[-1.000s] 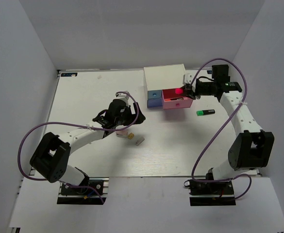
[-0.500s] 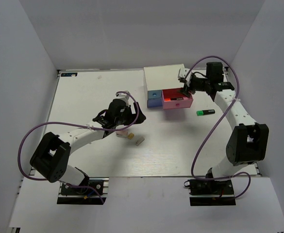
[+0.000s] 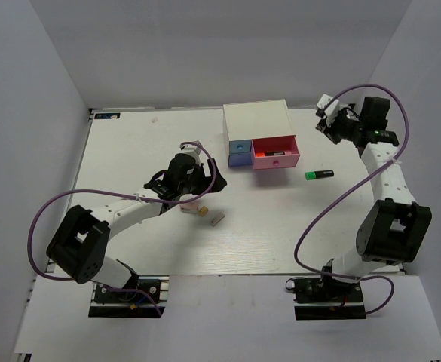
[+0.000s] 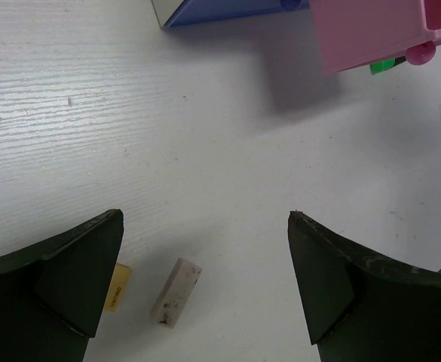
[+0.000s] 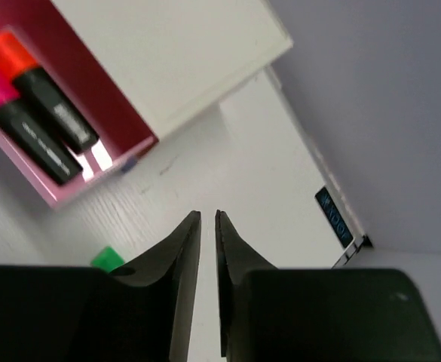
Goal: Sort the stationery into containers
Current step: Pick up the pen from the center of the board.
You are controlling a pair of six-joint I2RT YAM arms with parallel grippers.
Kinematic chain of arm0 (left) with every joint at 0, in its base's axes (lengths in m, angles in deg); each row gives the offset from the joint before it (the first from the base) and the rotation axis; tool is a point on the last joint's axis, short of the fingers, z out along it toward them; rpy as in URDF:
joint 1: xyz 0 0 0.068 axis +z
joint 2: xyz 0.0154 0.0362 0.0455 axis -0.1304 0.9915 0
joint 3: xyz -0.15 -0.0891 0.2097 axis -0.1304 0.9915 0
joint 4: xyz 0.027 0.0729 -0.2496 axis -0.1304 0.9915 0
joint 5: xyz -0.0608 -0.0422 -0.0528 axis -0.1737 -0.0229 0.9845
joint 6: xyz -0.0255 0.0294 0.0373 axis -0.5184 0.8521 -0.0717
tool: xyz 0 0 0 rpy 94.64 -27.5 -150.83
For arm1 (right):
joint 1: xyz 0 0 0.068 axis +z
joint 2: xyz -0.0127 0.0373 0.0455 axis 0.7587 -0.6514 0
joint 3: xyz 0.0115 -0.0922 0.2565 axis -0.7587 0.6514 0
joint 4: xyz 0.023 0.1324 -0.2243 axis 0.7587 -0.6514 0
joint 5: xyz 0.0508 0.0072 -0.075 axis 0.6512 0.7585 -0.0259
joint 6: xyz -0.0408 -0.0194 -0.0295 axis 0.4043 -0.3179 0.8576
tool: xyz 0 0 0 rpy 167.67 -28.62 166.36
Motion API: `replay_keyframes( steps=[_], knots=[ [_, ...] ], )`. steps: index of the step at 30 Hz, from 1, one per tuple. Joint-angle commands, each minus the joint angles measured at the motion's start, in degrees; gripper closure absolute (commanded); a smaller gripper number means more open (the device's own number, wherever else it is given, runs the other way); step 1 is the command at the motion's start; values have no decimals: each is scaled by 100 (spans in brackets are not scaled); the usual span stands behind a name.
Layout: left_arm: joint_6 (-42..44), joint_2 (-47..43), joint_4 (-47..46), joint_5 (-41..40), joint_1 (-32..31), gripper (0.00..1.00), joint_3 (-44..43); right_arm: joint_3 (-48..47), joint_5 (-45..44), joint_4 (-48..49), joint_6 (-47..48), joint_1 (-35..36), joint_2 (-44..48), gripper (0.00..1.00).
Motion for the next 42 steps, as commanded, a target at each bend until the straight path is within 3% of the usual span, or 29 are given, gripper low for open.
replay_keyframes(
  steps=[1,2,3,6,7,12,22,28,31,34,37,38,42],
  knots=[
    [-3,-3,-80,51,24,0,9,-264,-35,-1205,746,-276,-375,79],
    [-3,-3,-81,51,24,0,9,-264,-35,-1607,1313,-321,-438,73],
    [-3,-3,-81,51,24,0,9,-238,-87,-1811,1536,-373,-491,53],
    [-3,49,-81,112,24,0,9,-229,-447,-2857,2749,-409,-973,19],
    [-3,50,-81,112,24,0,9,-194,-535,-3102,3047,-418,-1044,15],
    [-3,102,-81,165,24,0,-44,-106,-861,-3132,3726,-435,-1502,13],
    [-3,50,-28,165,24,0,-44,-1229,-1362,-3289,4218,-391,-2775,13],
    [-3,50,86,113,24,0,-44,-1380,-1572,-3174,4245,-304,-3163,13],
    [-3,50,86,112,24,1,-44,-1451,-1625,-3263,4298,-268,-3312,14],
    [-3,50,86,112,24,1,-44,-1459,-1643,-3324,4272,-251,-3453,22],
    [-3,102,86,112,24,1,-44,-1634,-1643,-3631,4254,-268,-3593,49],
    [-3,102,86,112,24,1,-96,-1696,-1617,-3797,4237,-260,-3620,63],
    [-3,102,86,112,24,1,-96,-1662,-1634,-4142,4228,-321,-3542,83]
  ],
)
